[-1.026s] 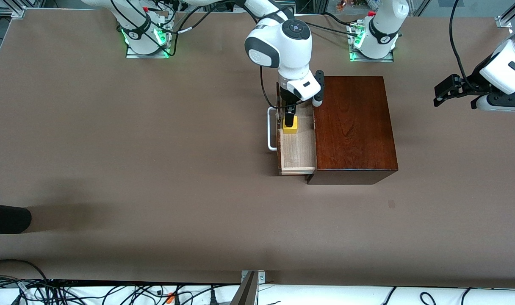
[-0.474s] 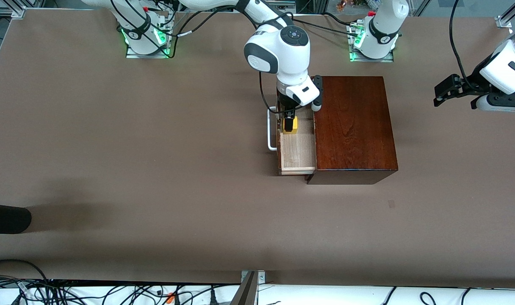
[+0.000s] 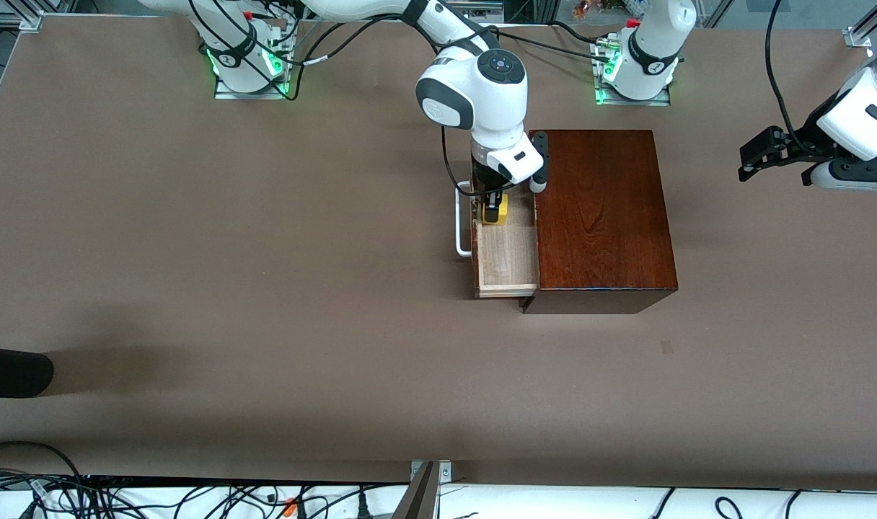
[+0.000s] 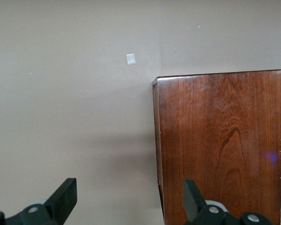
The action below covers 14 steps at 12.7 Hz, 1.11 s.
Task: Open drawer, take yellow block, close drawer
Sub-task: 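Grasp the yellow cube with the right gripper and lift it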
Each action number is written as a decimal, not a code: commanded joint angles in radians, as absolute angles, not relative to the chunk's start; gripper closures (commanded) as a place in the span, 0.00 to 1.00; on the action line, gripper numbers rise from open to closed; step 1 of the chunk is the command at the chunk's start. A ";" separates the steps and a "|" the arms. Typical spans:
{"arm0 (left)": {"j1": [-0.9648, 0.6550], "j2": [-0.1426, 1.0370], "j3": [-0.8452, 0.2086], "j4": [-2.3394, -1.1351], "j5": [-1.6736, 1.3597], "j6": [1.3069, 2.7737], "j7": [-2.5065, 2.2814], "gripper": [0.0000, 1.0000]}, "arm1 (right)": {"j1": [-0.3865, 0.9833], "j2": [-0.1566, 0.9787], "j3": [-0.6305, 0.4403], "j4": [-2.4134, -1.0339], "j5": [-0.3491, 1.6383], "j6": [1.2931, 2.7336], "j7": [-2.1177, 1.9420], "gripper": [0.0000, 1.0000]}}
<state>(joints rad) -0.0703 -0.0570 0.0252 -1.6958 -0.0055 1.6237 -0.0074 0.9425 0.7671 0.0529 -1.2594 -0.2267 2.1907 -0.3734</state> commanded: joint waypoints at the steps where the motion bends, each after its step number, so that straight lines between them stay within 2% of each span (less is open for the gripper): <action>1: -0.075 -0.061 0.028 -1.689 0.006 1.618 -0.011 0.00 | 0.940 0.779 0.057 -1.200 -0.230 2.152 -0.379 1.00; 5: -0.075 -0.061 0.028 -1.689 0.006 1.618 -0.009 0.00 | 0.936 0.769 0.061 -1.074 -0.215 1.958 -0.376 1.00; 8: -0.075 -0.061 0.028 -1.689 0.006 1.617 -0.009 0.00 | 0.876 0.695 0.052 -1.052 -0.138 1.901 -0.376 1.00; 11: -0.075 -0.061 0.028 -1.689 0.006 1.617 -0.009 0.00 | 0.758 0.635 0.052 -1.052 -0.051 1.852 -0.383 1.00; 14: -0.075 -0.060 0.028 -1.689 0.008 1.617 -0.009 0.00 | 0.562 0.606 0.054 -1.054 0.027 1.769 -0.384 1.00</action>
<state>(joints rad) -0.0702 -0.0570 0.0255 -1.6956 -0.0055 1.6237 -0.0074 0.6731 0.6317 0.0331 -1.0457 -0.0292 1.8129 -0.3730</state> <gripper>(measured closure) 0.000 0.445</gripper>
